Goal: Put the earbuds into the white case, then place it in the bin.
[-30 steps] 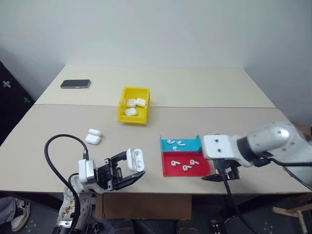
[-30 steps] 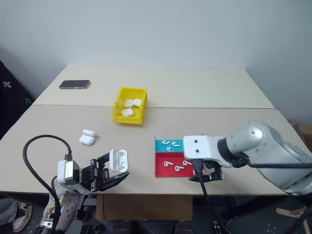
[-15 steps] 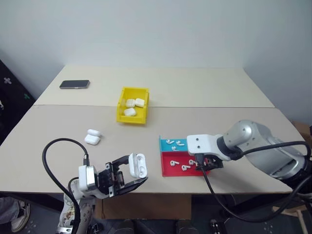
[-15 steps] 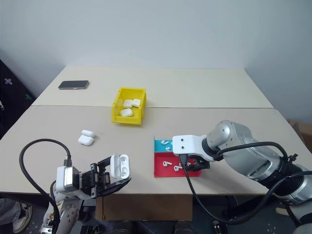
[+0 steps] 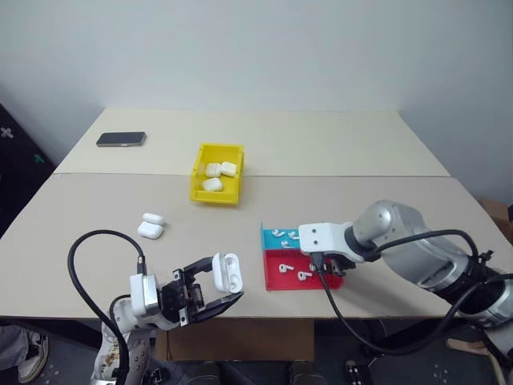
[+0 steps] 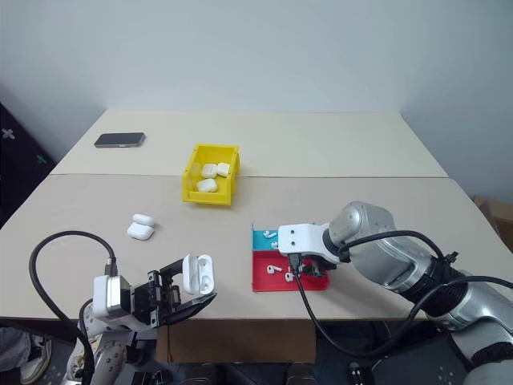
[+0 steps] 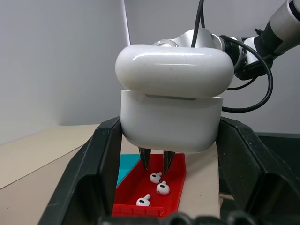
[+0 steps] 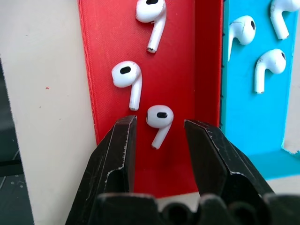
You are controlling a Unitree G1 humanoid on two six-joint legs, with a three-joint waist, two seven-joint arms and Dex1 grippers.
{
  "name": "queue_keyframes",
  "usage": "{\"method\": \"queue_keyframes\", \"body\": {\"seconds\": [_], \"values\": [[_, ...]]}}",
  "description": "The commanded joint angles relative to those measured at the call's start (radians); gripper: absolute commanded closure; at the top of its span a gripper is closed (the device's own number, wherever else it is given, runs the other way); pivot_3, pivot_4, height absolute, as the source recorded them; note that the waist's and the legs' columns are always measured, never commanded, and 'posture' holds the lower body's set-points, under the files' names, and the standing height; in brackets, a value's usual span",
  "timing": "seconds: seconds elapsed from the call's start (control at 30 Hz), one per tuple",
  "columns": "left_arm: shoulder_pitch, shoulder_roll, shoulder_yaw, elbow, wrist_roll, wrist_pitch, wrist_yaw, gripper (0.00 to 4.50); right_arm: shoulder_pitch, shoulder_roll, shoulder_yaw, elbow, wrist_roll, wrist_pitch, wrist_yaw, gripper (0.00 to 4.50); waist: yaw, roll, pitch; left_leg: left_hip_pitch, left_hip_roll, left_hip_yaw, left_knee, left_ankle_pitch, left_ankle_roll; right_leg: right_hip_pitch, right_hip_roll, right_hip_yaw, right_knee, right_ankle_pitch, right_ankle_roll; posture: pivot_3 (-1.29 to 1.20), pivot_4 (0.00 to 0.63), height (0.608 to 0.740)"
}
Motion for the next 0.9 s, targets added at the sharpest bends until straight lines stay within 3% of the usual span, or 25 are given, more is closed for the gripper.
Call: {"method": "queue_keyframes", "body": {"seconds": [0.03, 0.9], "values": [[0.012, 0.011, 0.011, -0.044, 0.011, 0.005, 0.017, 1.74, -0.006, 0.005, -0.011, -0.001, -0.033, -0.017, 0.006, 2.48, 0.0, 0.0, 0.0, 0.0, 0.0, 0.0, 0.0, 0.0, 0.0, 0.0, 0.0, 0.0, 0.0, 0.0, 0.0, 0.0, 0.15, 0.74], [0.019, 0.03, 0.002, -0.077, 0.047, 0.035, 0.069, 1.74, 0.025, 0.062, -0.016, 0.048, -0.1, -0.029, 0.01, 2.48, 0.0, 0.0, 0.0, 0.0, 0.0, 0.0, 0.0, 0.0, 0.0, 0.0, 0.0, 0.0, 0.0, 0.0, 0.0, 0.0, 0.15, 0.74]]}}
